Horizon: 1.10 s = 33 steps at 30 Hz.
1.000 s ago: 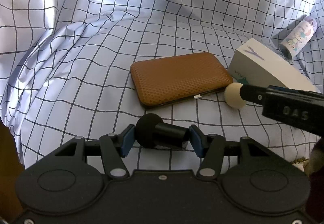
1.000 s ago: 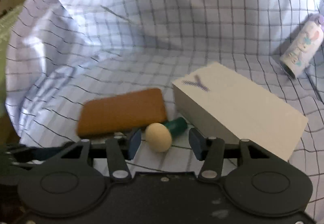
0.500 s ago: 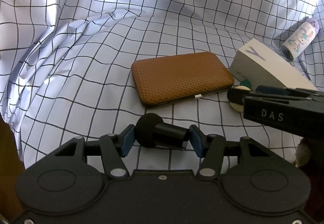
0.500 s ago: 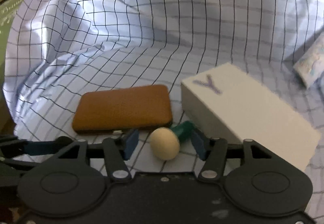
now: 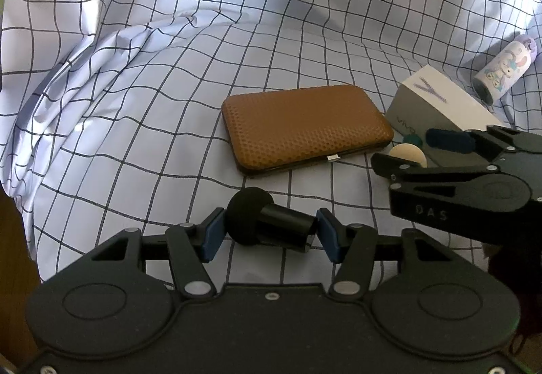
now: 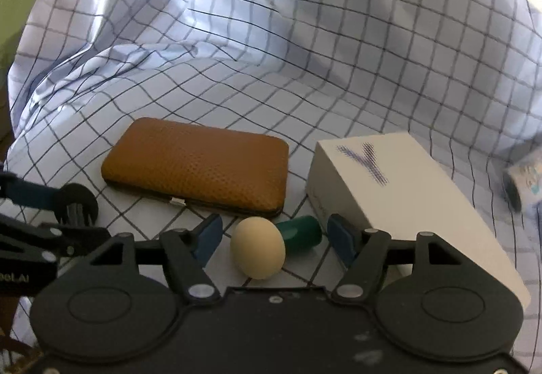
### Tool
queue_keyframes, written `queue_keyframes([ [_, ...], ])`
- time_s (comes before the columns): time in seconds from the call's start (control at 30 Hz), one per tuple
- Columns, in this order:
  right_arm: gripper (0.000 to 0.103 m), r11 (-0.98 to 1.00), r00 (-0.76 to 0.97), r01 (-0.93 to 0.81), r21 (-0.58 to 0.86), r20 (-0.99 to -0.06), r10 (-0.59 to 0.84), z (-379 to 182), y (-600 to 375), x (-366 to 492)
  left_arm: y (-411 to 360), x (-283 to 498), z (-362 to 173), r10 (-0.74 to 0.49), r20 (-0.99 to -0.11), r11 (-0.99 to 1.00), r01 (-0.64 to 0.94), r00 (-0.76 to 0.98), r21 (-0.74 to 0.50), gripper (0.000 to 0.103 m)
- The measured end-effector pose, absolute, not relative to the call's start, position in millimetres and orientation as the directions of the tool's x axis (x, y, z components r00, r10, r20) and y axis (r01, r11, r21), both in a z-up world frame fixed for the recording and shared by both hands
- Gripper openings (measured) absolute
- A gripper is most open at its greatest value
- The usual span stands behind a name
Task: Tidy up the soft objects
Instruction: 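Grasp the cream sponge by its green handle with the right gripper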
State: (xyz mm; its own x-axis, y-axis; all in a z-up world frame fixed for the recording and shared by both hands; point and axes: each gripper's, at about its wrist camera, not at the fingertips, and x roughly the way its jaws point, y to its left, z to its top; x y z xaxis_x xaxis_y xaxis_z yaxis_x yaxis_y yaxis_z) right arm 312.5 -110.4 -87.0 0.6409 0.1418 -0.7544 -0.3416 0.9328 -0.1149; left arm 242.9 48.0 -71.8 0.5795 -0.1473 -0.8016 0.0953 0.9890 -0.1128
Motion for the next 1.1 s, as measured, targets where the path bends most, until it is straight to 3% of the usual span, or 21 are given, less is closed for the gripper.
queue_keyframes([
  [0.1,0.068,0.925,0.636,-0.361,-0.119,-0.757,0.151,-89,-107,312,46,244,-72,-0.139,-0.802,0.99,0.095,0.581,-0.104,0.055],
  [0.2,0.056,0.923,0.641,-0.359,-0.14,-0.756,0.135,-90,-106,309,44,244,-72,-0.133,-0.8,0.991,0.102,0.585,-0.09,0.055],
  [0.6,0.055,0.949,0.602,-0.312,-0.041,-0.782,0.164,-82,-116,295,42,248,-78,-0.133,-0.801,0.988,0.146,0.584,-0.057,0.058],
  [1.1,0.06,0.945,0.602,-0.321,-0.063,-0.784,0.152,-87,-114,292,40,252,-79,-0.139,-0.791,0.984,0.174,0.596,-0.041,0.055],
])
